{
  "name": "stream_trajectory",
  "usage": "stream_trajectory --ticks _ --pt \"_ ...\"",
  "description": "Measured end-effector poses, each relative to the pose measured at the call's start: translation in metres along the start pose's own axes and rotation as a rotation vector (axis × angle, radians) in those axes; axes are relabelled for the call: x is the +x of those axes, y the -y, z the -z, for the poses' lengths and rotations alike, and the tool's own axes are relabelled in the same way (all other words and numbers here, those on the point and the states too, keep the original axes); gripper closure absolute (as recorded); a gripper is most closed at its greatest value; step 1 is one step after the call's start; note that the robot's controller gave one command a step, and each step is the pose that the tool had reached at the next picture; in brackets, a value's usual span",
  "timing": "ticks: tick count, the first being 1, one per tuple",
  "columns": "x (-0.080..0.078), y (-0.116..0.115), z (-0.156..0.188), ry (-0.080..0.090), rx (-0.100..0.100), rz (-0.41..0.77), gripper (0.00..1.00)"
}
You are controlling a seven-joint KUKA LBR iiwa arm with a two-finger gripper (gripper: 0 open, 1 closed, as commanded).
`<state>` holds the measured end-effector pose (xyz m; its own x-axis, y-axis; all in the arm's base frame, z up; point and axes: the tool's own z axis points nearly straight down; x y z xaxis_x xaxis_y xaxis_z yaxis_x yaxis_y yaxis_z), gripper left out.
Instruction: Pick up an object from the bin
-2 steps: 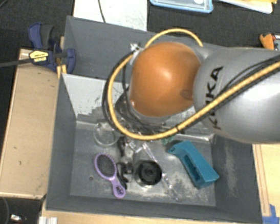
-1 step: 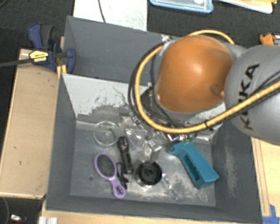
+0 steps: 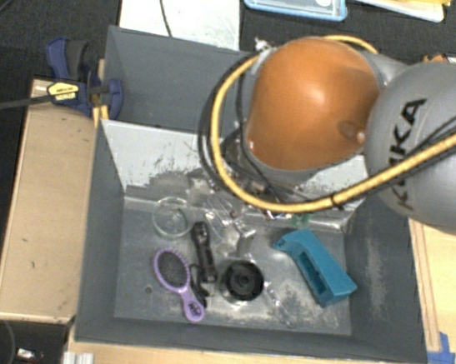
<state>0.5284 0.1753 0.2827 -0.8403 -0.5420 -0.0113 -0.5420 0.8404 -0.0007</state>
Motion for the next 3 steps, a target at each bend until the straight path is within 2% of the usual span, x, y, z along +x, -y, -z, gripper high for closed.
stream_trajectory --ticks 1,2,3 --pt "0.024 0.05 -0.059 0.004 0.001 -0.202 0.0" --pt "0.038 0.065 -0.087 0.004 0.001 -0.299 0.0" --pt "0.068 0.064 -0.105 0.003 0.001 -0.43 0.0"
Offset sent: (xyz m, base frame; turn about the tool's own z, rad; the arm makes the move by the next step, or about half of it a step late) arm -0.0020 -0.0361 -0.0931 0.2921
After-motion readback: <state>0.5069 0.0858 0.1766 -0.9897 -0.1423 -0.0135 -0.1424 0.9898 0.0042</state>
